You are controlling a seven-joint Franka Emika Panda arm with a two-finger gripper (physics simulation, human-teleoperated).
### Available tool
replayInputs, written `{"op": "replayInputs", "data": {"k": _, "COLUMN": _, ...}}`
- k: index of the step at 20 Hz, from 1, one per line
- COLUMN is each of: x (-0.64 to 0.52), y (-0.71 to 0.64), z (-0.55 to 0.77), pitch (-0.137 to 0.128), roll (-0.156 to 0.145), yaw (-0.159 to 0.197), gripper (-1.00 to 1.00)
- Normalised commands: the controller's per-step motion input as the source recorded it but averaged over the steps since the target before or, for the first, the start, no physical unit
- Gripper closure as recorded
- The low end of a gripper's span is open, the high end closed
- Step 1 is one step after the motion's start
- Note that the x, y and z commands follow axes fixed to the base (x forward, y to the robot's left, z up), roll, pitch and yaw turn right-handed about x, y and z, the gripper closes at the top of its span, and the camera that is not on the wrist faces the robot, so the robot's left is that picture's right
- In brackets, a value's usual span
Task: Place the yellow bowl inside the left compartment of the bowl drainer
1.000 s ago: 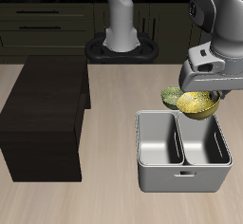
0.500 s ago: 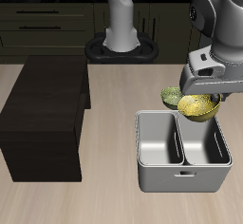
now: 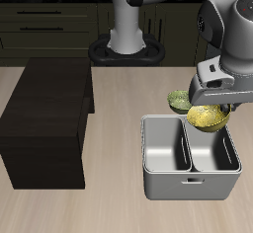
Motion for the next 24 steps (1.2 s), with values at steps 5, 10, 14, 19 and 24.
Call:
{"op": "replayInputs", "data": {"k": 5, "x": 0.02, "y": -0.01, "z": -0.13, "pitch": 0.017, "roll": 0.000, "yaw": -0.010, "gripper": 1.00}}
{"op": "replayInputs", "data": {"k": 10, "x": -0.01, "y": -0.02, "z": -0.14, "pitch": 0.015, "roll": 0.005, "yaw": 0.003, "gripper": 1.00}}
{"op": "replayInputs", "data": {"k": 14, "x": -0.02, "y": -0.02, "z": -0.11, "pitch": 0.012, "roll": 0.003, "yaw": 0.007, "gripper": 1.00}}
{"op": "replayInputs", "data": {"k": 19, "x": -0.02, "y": -0.05, "z": -0.12, "pitch": 0.016, "roll": -0.033, "yaw": 0.026, "gripper": -1.00}}
{"op": "replayInputs", "data": {"k": 24, "x": -0.02, "y": -0.05, "z": -0.09, "pitch": 0.020, "roll": 0.017, "yaw": 0.004, "gripper": -1.00}}
